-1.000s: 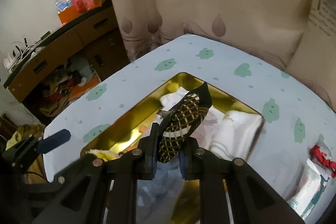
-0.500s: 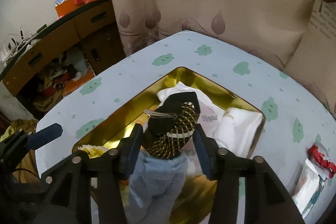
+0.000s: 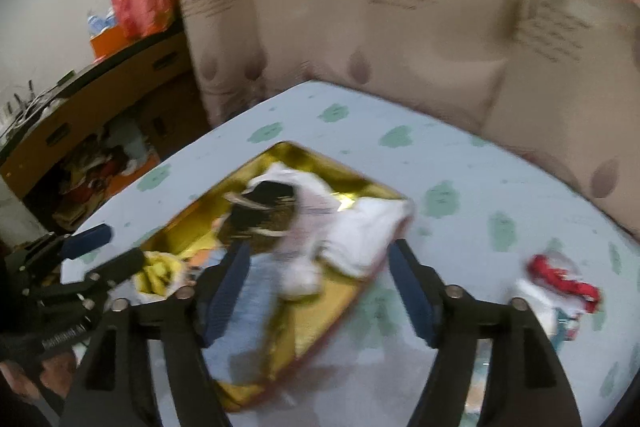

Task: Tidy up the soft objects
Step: 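Carry the black-and-gold slipper into the tin and open the right tool, then grasp the red-and-white satin pouch with the right tool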

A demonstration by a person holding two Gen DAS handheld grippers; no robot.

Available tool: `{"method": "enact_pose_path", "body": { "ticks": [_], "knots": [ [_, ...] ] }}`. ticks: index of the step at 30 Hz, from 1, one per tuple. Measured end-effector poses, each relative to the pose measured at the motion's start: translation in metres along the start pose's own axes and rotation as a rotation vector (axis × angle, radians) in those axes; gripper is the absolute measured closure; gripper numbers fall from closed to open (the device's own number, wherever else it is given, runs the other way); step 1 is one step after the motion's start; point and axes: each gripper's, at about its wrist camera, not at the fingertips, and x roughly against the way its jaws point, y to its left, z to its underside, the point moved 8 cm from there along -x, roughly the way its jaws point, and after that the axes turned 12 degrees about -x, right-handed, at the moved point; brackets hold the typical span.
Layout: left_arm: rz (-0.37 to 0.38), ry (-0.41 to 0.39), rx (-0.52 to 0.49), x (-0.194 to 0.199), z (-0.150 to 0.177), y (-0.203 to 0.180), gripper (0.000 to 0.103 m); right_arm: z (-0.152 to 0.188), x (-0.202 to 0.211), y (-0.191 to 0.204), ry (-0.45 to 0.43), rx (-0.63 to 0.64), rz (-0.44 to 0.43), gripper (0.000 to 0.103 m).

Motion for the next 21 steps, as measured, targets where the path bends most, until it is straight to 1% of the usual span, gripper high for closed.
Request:
{"method": "enact_pose_path", "body": {
  "ticks": [2, 6, 7, 9, 10, 11, 13, 16, 19, 21],
  "knots": [
    [-0.01, -0.002, -0.009, 0.0, -0.001, 0.0, 0.041, -0.005, 0.009, -0.025, -0.022, -0.018, 0.048, 0.027],
    [-0.015, 0.0, -0.014, 0.0, -0.001, -0.002, 0.041, -0.01, 0.016, -0.09, -0.017, -0.092, 0.155, 0.027],
    [-0.018, -0.003, -0.018, 0.0, -0.001, -0.003, 0.041, -0.011, 0.015, -0.114, -0.008, -0.129, 0.193, 0.026],
    [-0.027, -0.009, -0.035, 0.0, -0.002, -0.005, 0.041, -0.012, 0.013, -0.148, 0.013, -0.182, 0.243, 0.026],
    [-0.036, -0.013, -0.045, 0.001, -0.003, -0.006, 0.041, -0.012, 0.01, -0.172, 0.03, -0.219, 0.291, 0.026],
    [-0.038, -0.016, -0.049, 0.001, -0.003, -0.007, 0.041, -0.01, 0.008, -0.187, 0.044, -0.242, 0.32, 0.026],
    [-0.022, -0.024, -0.056, 0.001, -0.003, -0.011, 0.041, -0.008, -0.001, -0.218, 0.077, -0.293, 0.362, 0.025],
    [-0.015, -0.032, -0.064, 0.0, -0.004, -0.013, 0.041, -0.003, -0.021, -0.252, 0.14, -0.349, 0.407, 0.021],
    [-0.007, -0.039, -0.078, -0.001, -0.004, -0.016, 0.041, 0.002, -0.038, -0.268, 0.166, -0.37, 0.425, 0.021],
    [-0.011, -0.048, -0.086, -0.001, -0.005, -0.016, 0.041, 0.003, -0.05, -0.272, 0.182, -0.372, 0.418, 0.021]
  ]
}}
